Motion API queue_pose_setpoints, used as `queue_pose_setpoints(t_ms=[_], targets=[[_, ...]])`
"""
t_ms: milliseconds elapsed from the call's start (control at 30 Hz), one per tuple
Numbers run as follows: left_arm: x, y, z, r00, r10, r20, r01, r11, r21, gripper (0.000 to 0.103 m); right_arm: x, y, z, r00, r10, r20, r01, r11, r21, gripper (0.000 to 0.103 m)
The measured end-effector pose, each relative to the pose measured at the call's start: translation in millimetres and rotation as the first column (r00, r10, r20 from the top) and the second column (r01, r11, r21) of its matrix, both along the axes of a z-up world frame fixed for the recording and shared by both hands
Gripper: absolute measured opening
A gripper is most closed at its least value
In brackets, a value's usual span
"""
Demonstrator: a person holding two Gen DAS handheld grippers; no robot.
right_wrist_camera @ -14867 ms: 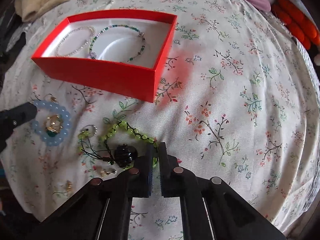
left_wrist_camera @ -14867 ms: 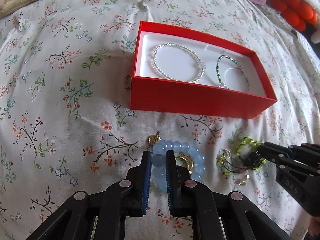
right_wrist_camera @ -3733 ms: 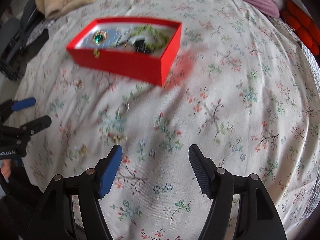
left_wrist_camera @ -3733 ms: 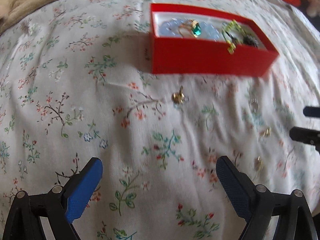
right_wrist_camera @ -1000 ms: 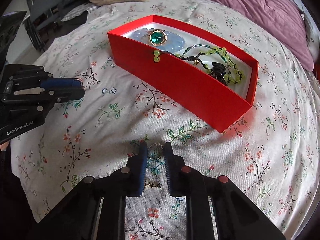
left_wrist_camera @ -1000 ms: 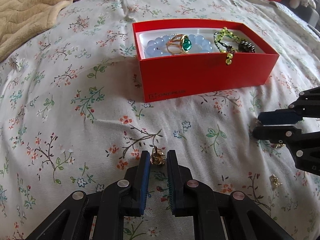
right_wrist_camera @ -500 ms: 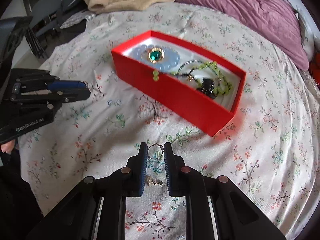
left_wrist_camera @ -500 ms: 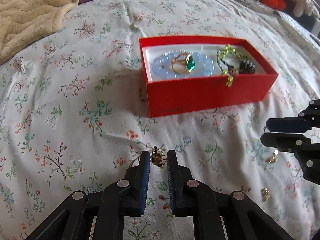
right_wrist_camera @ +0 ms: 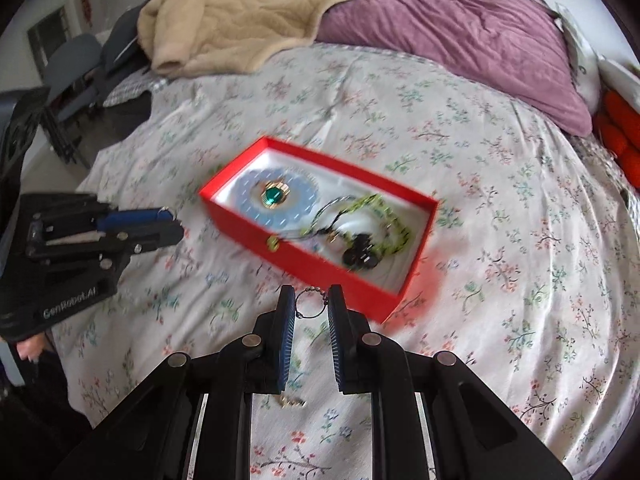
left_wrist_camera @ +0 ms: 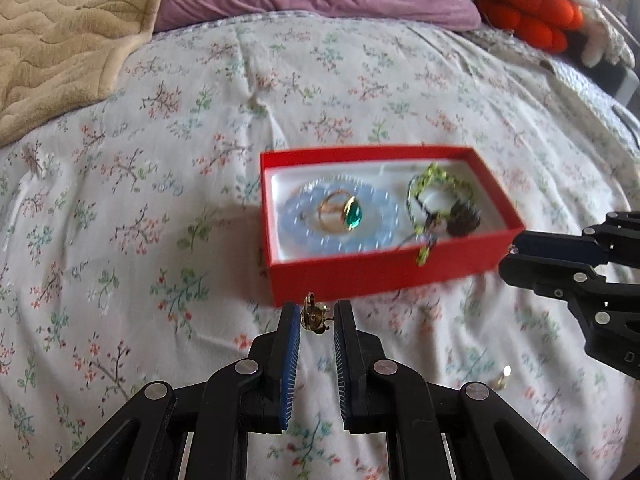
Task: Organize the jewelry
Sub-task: 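Carry both earrings with both tools over the red box and lower them inside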
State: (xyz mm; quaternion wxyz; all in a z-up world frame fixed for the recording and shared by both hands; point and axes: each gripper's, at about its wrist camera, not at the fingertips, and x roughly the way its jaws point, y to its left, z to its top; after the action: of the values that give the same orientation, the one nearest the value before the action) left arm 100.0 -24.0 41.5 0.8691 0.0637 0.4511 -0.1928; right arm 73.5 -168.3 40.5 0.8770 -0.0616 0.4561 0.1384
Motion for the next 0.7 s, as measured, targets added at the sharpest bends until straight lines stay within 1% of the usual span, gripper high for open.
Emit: queue_pose_setpoints(t_ms=[233,500,700], targets=[[20.4,-10.9,3.4,0.999,0.036,0.007,-0.036,0.999,-0.022,0.012,20.9,-10.2,5.4,0.997,-0.077,-0.007,0.077,0.997,0.026,0.018],[41.6,-22.7,-5.5,0.997,0.080,0.010,-0.080,0.997,-0.007,0.012,44.5,-15.5,-2.2,0.990,-0.136,-0.040,0.138,0.990,0.033,0.018],[48.8,-33.2,-14.2,0.996,0.090,0.002,-0.090,0.996,0.010,0.012,57.0,-15.7,-3.9,0.990,-0.135,-0.050,0.138,0.990,0.042,0.018]])
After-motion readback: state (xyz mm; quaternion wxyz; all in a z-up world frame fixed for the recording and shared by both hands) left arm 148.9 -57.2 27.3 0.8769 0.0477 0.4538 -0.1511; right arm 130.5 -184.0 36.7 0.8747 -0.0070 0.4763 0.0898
